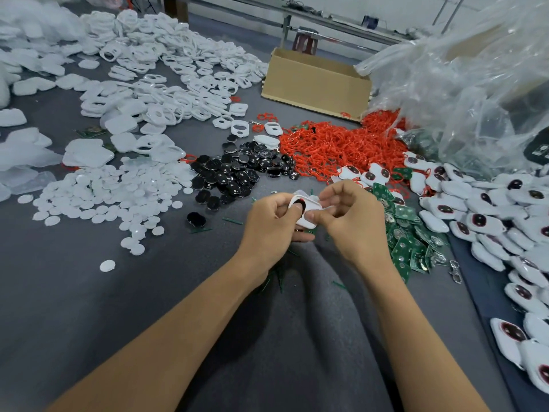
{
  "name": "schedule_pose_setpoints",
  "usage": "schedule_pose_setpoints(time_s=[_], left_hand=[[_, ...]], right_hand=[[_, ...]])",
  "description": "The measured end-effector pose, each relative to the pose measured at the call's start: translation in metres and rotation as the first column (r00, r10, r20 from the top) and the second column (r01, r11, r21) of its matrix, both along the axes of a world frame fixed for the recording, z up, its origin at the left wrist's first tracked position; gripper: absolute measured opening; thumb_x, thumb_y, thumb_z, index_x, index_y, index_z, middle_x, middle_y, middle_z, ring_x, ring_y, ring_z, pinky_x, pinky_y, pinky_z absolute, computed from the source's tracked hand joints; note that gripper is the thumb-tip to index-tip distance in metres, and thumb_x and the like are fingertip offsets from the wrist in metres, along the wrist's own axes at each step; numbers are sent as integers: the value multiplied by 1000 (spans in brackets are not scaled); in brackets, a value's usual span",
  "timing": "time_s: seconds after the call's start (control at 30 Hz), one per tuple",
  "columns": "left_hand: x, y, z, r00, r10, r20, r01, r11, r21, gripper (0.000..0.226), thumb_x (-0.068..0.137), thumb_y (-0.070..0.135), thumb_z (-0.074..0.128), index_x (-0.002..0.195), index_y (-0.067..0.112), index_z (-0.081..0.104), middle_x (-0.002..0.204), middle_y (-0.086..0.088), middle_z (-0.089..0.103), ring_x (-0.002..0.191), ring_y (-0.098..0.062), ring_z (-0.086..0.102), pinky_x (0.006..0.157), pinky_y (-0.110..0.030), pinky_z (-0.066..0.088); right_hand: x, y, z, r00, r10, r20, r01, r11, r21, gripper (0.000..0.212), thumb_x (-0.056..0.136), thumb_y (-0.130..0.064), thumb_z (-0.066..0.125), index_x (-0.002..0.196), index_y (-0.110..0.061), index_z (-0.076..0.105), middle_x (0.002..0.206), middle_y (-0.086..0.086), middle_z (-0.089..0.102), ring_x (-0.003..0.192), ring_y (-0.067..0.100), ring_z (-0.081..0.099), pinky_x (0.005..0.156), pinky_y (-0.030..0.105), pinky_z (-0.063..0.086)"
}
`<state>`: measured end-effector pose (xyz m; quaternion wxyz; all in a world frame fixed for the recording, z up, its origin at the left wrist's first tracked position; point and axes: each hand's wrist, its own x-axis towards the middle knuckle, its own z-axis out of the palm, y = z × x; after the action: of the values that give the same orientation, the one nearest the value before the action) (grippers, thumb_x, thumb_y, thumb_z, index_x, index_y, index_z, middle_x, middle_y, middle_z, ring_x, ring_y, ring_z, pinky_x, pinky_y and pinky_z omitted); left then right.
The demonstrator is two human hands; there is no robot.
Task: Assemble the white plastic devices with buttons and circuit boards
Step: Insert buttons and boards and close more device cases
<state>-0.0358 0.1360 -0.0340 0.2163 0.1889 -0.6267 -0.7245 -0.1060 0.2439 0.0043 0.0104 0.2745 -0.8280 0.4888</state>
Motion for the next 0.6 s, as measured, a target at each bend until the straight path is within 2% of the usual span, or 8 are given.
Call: schedule_pose_setpoints(time_s=[0.07,0.2,0.33,0.43,0.5,0.6], left_hand=[[0,0,1,1000,-22,17,21,1000,16,15,98,14,53,100,6,65,97,-18,70,82,-24,72,73,-40,60],[1,0,1,998,-36,44,35,999,10,9,94,12,59,98,5,65,94,-18,69,78,-22,72,74,-40,60],[4,-4,2,998,-51,41,48,997,65,12,91,7,63,100,0,64,96,-21,69,83,-26,72,77,-40,60],[5,-6,4,998,-53,34,48,989,138,15,91,6,61,104,-2,63,97,-20,68,84,-24,72,81,-40,59],[4,-6,5,998,-48,37,42,986,161,14,91,5,61,104,-2,62,97,-19,67,81,-20,71,81,-38,58],[3,-5,6,998,-35,51,27,989,143,10,92,5,59,100,-1,61,94,-18,66,73,-15,70,76,-33,58]], right_hand=[[-1,0,0,999,11,-32,-10,1000,20,35,64,-2,82,75,-26,59,69,-5,65,55,2,56,57,14,47],[-3,0,-1,993,42,-107,-32,995,94,22,67,-5,81,76,-17,67,67,-7,64,60,7,60,60,15,48],[-1,2,-1,988,92,-122,-84,994,66,14,70,-6,81,82,-10,73,68,-10,65,57,-4,57,59,8,44],[0,5,2,991,117,-61,-116,993,22,16,75,-2,76,89,-11,76,79,-3,72,68,1,63,69,15,51],[0,6,4,989,149,-7,-149,988,-27,20,80,0,70,93,-15,75,85,-6,72,77,8,67,78,23,53],[1,7,5,983,179,46,-176,982,-72,24,84,3,65,93,-19,71,83,-4,71,75,17,65,77,32,53]])
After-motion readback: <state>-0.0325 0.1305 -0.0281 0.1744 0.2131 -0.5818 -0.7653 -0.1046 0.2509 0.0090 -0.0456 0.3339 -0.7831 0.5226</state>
